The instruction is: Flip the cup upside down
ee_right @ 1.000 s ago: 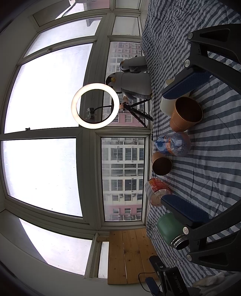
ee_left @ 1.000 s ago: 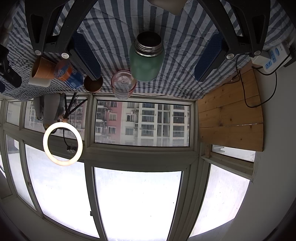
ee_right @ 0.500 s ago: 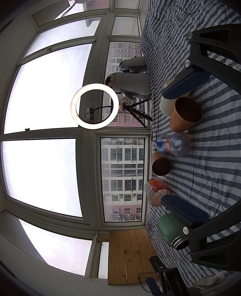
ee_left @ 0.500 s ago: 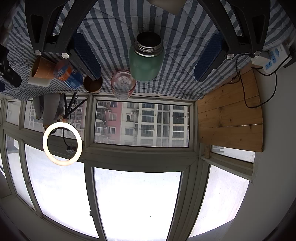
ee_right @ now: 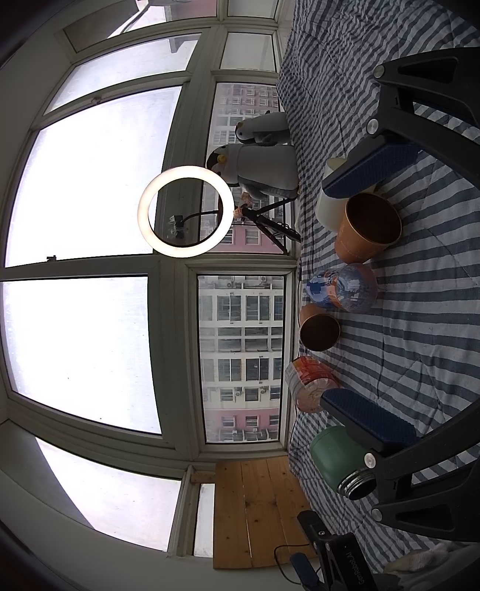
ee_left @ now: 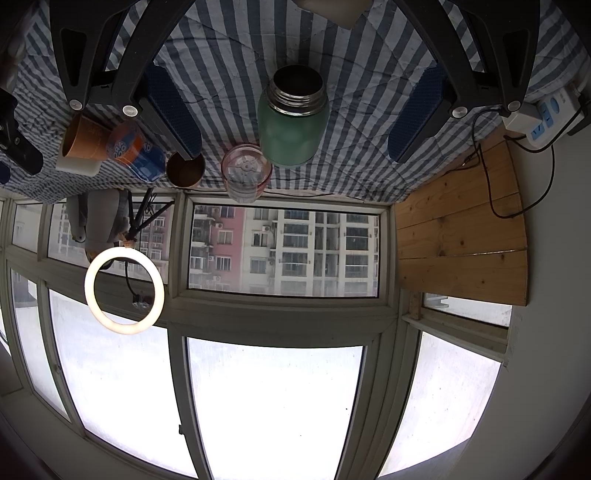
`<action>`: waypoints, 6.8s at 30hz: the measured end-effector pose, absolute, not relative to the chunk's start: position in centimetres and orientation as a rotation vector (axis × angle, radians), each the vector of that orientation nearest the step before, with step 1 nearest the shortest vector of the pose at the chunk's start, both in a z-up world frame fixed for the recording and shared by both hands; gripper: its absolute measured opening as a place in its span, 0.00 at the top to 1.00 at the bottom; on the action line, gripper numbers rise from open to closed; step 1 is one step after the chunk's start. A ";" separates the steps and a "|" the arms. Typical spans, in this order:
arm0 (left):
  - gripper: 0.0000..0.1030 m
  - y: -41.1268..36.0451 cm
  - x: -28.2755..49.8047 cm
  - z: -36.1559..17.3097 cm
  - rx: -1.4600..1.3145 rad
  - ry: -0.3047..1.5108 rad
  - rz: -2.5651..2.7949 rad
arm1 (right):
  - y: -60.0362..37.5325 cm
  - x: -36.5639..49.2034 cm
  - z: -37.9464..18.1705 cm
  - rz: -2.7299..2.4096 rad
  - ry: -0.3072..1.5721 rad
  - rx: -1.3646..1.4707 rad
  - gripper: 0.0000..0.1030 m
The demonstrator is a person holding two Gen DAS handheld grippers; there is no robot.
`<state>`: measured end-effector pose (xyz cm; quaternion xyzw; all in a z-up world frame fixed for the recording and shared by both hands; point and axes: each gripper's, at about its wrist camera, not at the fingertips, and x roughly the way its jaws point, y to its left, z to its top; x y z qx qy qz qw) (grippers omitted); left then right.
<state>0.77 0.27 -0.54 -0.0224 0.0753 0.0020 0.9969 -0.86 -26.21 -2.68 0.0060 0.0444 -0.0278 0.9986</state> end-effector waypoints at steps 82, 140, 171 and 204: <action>0.04 -9.7 39.3 -3.3 0.043 1.140 -0.150 | -28.7 12.0 -1.1 0.242 0.500 0.250 0.20; 0.07 -5.2 12.1 -2.7 -0.045 0.890 -0.532 | -24.7 5.2 -4.8 0.346 0.586 0.044 0.43; 0.54 -9.5 10.0 -1.0 0.044 0.845 -0.717 | -25.3 4.7 -3.0 0.403 0.599 0.098 0.76; 0.42 -10.5 11.0 1.2 -0.057 0.851 -0.732 | -28.3 7.6 -2.1 0.388 0.645 0.267 0.67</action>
